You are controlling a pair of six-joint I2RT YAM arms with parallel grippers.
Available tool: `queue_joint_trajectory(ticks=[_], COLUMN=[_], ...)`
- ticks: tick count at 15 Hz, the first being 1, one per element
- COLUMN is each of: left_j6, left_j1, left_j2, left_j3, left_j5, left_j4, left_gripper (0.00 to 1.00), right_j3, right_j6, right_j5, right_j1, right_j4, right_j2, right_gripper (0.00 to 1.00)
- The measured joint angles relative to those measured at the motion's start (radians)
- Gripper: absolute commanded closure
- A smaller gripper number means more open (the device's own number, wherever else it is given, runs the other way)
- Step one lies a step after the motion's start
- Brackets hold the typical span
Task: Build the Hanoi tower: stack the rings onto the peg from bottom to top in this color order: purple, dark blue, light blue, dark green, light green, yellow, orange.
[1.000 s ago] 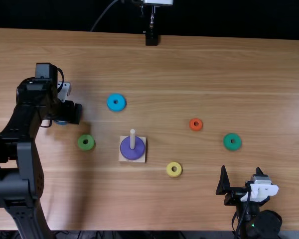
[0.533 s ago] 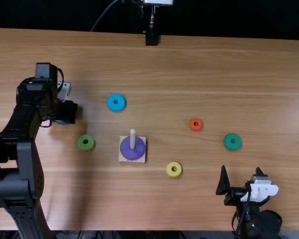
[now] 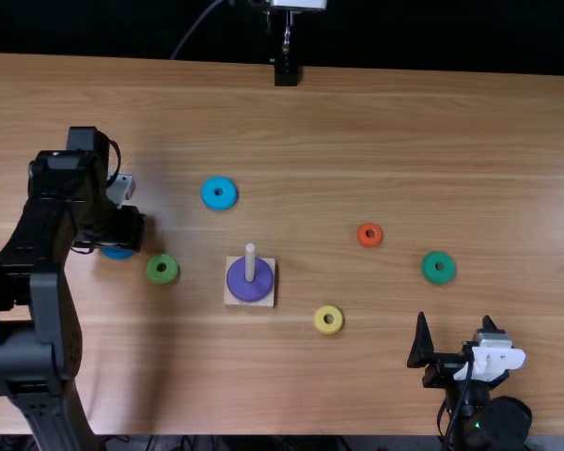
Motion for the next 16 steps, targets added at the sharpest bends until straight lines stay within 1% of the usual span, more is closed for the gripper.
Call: queue_joint_trajectory(ticks=[5,7,9,10,12,13,15,16], left_j6=[0.001,0.001,0.001,0.001,-0.002,-0.004,-0.01,-0.021], left_j1=[0.0,-0.016,-0.059,-0.08,-0.111,-0.142,-0.23,-0.273], left_j2=[-0.239,-0.301,-0.356,-0.398,-0.47,-0.5,-0.509,-0.509], left_j3=[0.003,0.003,0.003,0.003,0.011,0.021,0.026,0.026], left_j5=[0.011,0.015,0.022,0.027,0.028,0.027,0.028,0.029], left_j4=[-0.084,-0.178,-0.254,-0.262,-0.265,-0.265,-0.266,-0.266], left_gripper=[0.88,0.88,0.88,0.88,0.88,0.88,0.87,0.87], right_j3=[0.0,0.0,0.0,0.0,0.0,0.0,0.0,0.0], right_j6=[0.0,0.0,-0.001,0.0,0.0,0.0,0.0,0.0], right_j5=[0.0,0.0,0.0,0.0,0.0,0.0,0.0,0.0], right_j1=[0.0,0.0,0.0,0.0,0.0,0.0,0.0,0.0], right_j4=[0.0,0.0,0.0,0.0,0.0,0.0,0.0,0.0], right_j2=[0.0,0.0,0.0,0.0,0.0,0.0,0.0,0.0], right_gripper=[0.0,0.0,0.0,0.0,0.0,0.0,0.0,0.0])
